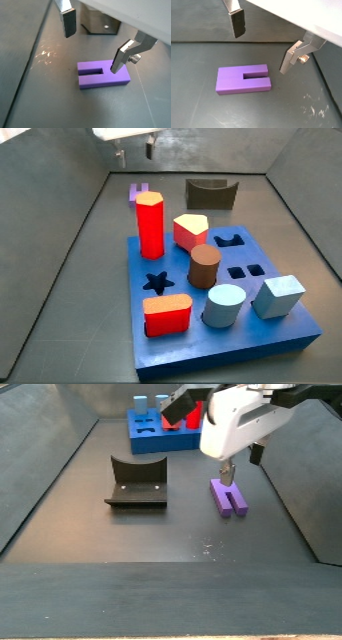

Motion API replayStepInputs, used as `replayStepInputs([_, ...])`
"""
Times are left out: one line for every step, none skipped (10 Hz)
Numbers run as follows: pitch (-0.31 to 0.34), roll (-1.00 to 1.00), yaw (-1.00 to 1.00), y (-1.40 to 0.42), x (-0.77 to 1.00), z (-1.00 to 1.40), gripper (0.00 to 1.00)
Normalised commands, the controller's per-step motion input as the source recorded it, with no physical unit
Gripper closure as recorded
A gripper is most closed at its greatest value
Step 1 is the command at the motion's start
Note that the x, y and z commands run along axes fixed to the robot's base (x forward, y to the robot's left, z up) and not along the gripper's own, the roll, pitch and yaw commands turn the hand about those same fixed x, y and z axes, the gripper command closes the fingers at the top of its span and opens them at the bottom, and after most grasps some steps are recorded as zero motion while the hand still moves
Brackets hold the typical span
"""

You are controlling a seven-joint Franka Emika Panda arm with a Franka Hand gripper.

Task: Pick up the double-square object. Move up. Rotate the double-square object. Place the double-square object on the fixture. Regrasp the double-square object. Move to above the board. Insert the double-square object.
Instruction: Rotate the double-square object.

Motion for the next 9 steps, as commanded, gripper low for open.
replayStepInputs([-0.002, 0.0, 1.0, 0.0, 0.04, -0.06, 0.0])
replayStepInputs([-0.002, 0.0, 1.0, 0.0, 0.04, -0.06, 0.0])
replayStepInputs([-0.002, 0.0, 1.0, 0.0, 0.04, -0.06, 0.0])
replayStepInputs([-0.002, 0.0, 1.0, 0.0, 0.04, -0.05, 0.0])
replayStepInputs([-0.002, 0.0, 1.0, 0.0, 0.04, -0.05, 0.0])
replayStepInputs([-0.002, 0.0, 1.0, 0.0, 0.04, -0.05, 0.0])
replayStepInputs([-0.002, 0.0, 1.0, 0.0, 0.04, -0.05, 0.0])
replayStepInputs([-0.002, 0.0, 1.0, 0.0, 0.04, -0.05, 0.0])
replayStepInputs([-0.002, 0.0, 1.0, 0.0, 0.04, -0.05, 0.0])
